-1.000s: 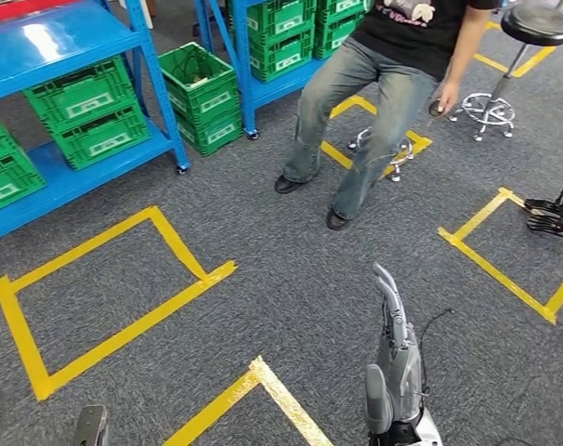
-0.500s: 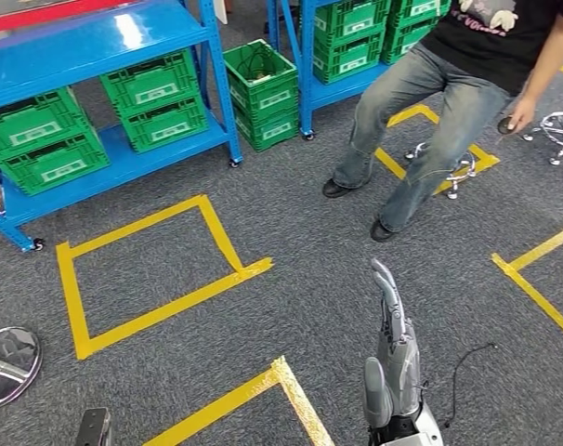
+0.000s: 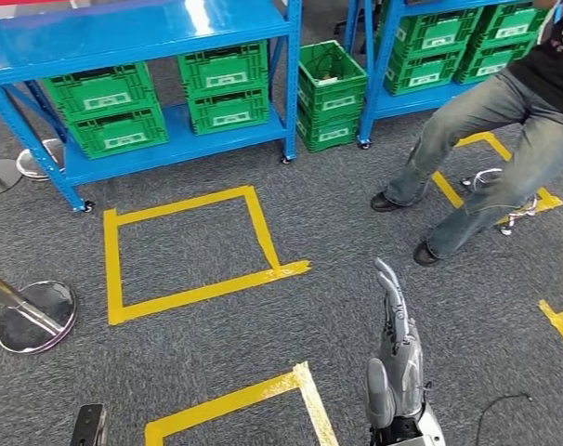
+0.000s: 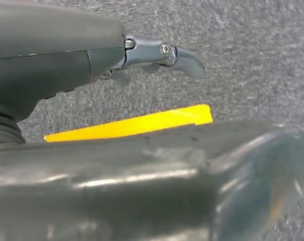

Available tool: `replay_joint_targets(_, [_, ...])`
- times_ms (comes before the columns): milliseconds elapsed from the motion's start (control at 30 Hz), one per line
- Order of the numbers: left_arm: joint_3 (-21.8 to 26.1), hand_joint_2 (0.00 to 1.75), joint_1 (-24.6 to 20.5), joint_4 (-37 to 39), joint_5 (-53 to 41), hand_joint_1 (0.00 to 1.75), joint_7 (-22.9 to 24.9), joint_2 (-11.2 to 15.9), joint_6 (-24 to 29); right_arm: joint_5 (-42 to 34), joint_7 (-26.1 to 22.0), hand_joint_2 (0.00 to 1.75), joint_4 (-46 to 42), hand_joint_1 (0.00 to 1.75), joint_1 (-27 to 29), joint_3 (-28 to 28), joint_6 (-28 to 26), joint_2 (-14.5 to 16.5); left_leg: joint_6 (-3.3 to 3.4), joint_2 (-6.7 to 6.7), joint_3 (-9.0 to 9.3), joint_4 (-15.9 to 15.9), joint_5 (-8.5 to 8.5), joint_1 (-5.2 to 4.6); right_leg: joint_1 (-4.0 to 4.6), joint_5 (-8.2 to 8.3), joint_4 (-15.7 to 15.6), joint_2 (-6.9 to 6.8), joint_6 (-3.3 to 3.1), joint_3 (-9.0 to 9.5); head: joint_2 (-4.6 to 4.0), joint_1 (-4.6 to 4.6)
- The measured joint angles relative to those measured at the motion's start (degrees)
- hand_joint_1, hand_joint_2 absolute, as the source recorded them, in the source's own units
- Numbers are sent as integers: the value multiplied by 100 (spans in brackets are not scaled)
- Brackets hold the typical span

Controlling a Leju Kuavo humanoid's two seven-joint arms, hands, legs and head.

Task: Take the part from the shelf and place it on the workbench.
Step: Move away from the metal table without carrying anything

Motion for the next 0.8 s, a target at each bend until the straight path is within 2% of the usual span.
replay_joint_targets(33, [0, 0, 2, 0, 0, 0, 0, 0, 0, 1, 1, 0, 1, 0, 4, -2, 6, 0, 2, -77, 4, 2, -2, 0, 0, 5, 193, 11, 4, -137, 0, 0])
replay_joint_targets(67, [0, 0, 5, 0, 0, 0, 0, 0, 0, 1, 2, 0, 1, 0, 4, -3, 11, 0, 0, -160, 11, 6, -4, 2, -1, 134, 159, 21, 4, -170, 0, -1])
replay_joint_targets(100, [0, 0, 5, 0, 0, 0, 0, -1, 0, 2, 3, 0, 1, 0, 2, -4, 15, 0, -6, -245, 20, 14, -9, 6, -5, 362, -103, 47, -2, -94, 0, 0])
replay_joint_targets(133, [0, 0, 3, 0, 0, 0, 0, -1, 0, 2, 3, 0, 1, 0, -1, -5, 16, 0, -20, -328, 26, 25, -17, 12, -16, 613, -503, 128, -11, 53, 0, 1])
replay_joint_targets(167, [0, 0, 0, 0, 0, 0, 0, -1, 0, 2, 5, 0, 1, 0, -4, -7, 16, 0, -43, -406, 19, 45, -27, 10, -31, 782, -880, 266, -21, 204, 0, 1])
replay_joint_targets(200, [0, 0, -4, 0, 0, 0, 0, -1, 0, 2, 6, 0, 1, 0, -5, -8, 17, 0, -72, -476, -2, 64, -32, 12, -44, 872, -1153, 384, -36, 331, 0, 0])
replay_joint_targets(233, [0, 0, -4, 0, 0, 0, 0, 0, -1, 2, 8, 0, 1, 0, -4, -9, 19, 0, -109, -540, -32, 74, -28, 17, -48, 884, -1295, 472, -56, 401, 0, -2])
replay_joint_targets(267, [0, 0, 2, 0, 0, 0, 0, 1, -1, 3, 10, 0, 1, 0, -6, -11, 20, 0, -149, -601, -60, 75, -13, 26, -41, 859, -1323, 493, -81, 427, 0, -3])
replay_joint_targets(300, [0, 0, 10, 0, 0, 0, 0, 5, -1, 4, 10, 0, 0, 0, -10, -13, 22, 0, -187, -663, -82, 69, 3, 41, -38, 866, -1338, 440, -112, 444, 0, -5])
replay_joint_targets(333, [0, 0, 21, 0, 0, 0, 0, 9, -1, 4, 12, 0, 0, 0, -17, -15, 24, 1, -222, -651, -93, 78, 1, 45, -40, 879, -1356, 376, -144, 453, 0, -5])
replay_joint_targets(400, [0, 0, 20, 0, 0, 0, 0, 10, 0, 6, 10, 0, -1, 0, -23, -19, 26, 2, -281, -385, -206, 335, -156, 27, -55, 892, -1398, 219, -211, 494, 0, -39])
replay_joint_targets(433, [0, 0, 11, 0, 0, 0, 0, 7, 0, 5, 10, 0, -1, 0, -19, -20, 27, 2, -305, -195, -342, 637, -319, 22, -51, 887, -1407, 128, -237, 511, 0, -54])
replay_joint_targets(467, [0, 0, 2, 0, 0, 0, 0, 4, 0, 5, 9, 0, -1, 0, -13, -22, 27, 2, -328, -58, -527, 1026, -505, 24, -41, 875, -1410, 40, -258, 519, 0, -72])
replay_joint_targets(500, [0, 0, -2, 0, 1, 0, 0, 3, 0, 4, 9, 0, 0, 0, -10, -23, 27, 2, -345, -2, -708, 1401, -654, 32, -32, 864, -1409, -50, -269, 524, 0, -72])
replay_joint_targets(533, [1, 0, 3, 0, 2, 0, 0, 4, 0, 4, 10, 0, 1, 0, -8, -24, 27, 2, -353, 16, -822, 1638, -712, 37, -26, 853, -1408, -131, -274, 531, 0, -72])
replay_joint_targets(567, [1, 0, 12, 0, 3, 0, 0, 5, 0, 4, 10, 0, 1, 0, -8, -25, 27, 2, -352, 26, -836, 1673, -659, 38, -21, 839, -1407, -208, -273, 544, 0, -73])
replay_joint_targets(600, [2, 0, 19, 0, 4, 0, 0, 7, 0, 4, 10, 0, 0, 0, -9, -25, 26, 2, -339, 41, -726, 1464, -497, 36, -16, 823, -1407, -268, -266, 567, 0, -73])
replay_joint_targets(633, [3, 0, 25, 0, 4, 0, 0, 8, 0, 4, 10, 0, -1, 0, -10, -26, 24, 2, -311, 65, -525, 1079, -279, 31, -10, 802, -1408, -320, -254, 598, 0, -73])
replay_joint_targets(700, [4, 0, 26, 0, 5, 0, -1, 10, 0, -5, 8, 0, -2, 0, -15, -27, 14, 2, -239, 128, -132, 347, -27, 4, 13, 761, -1407, -394, -213, 630, 0, -69])
replay_joint_targets(733, [4, 0, 30, 0, 5, 0, -1, 10, 0, -16, 5, 0, -2, 0, -18, -28, 9, 2, -212, 150, -32, 147, 3, -9, 25, 747, -1405, -420, -191, 635, 0, -67])
replay_joint_targets(800, [4, 0, 47, 0, 10, 0, -2, 5, 0, -42, 0, 0, -2, 0, -17, -28, 7, 2, -210, 166, -4, 50, -17, -20, 46, 741, -1402, -429, -206, 629, 0, -63])
